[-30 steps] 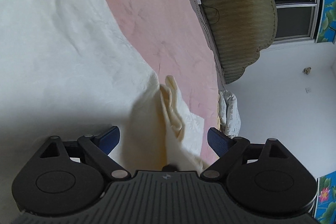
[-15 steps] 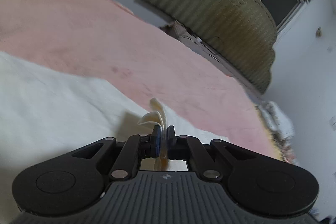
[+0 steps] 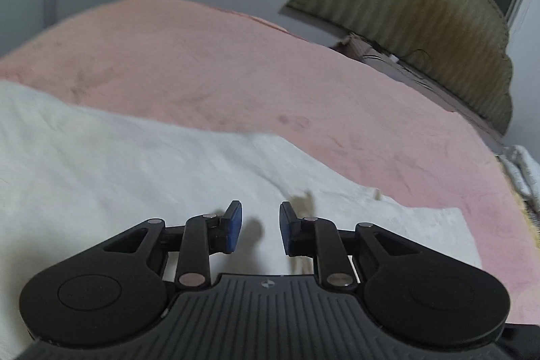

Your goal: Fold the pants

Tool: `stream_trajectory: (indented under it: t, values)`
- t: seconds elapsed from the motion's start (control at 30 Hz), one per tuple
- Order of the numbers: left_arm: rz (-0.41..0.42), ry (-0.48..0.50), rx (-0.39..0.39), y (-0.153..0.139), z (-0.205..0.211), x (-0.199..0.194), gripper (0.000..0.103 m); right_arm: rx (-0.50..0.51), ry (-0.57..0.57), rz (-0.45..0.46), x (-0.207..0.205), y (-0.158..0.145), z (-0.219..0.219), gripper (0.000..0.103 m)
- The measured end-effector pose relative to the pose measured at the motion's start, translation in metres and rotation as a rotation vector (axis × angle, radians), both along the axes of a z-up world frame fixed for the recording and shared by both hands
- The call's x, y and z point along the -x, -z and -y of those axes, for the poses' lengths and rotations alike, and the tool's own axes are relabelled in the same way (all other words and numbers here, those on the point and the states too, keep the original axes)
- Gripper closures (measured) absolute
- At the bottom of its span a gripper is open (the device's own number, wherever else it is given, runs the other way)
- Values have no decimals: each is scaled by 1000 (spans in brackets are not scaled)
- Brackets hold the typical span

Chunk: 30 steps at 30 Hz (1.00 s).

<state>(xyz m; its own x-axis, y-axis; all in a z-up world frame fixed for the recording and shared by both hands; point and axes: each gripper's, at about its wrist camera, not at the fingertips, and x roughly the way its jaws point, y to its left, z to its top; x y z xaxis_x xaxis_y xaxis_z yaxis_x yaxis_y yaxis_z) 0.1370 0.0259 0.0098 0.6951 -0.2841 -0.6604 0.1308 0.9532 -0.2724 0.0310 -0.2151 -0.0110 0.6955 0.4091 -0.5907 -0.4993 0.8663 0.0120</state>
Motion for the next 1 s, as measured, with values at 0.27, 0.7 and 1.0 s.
stream_trajectory:
  t: [0.27, 0.7, 1.0]
  values:
    - [15, 152, -279, 11, 51, 1, 42, -112, 131, -82, -33, 14, 29, 71]
    - [70, 3, -191, -20, 10, 20, 43, 48, -1, 7, -9, 33, -3, 69]
    - [69, -51, -211, -23, -4, 20, 41, -85, 20, 3, -19, 29, 2, 69]
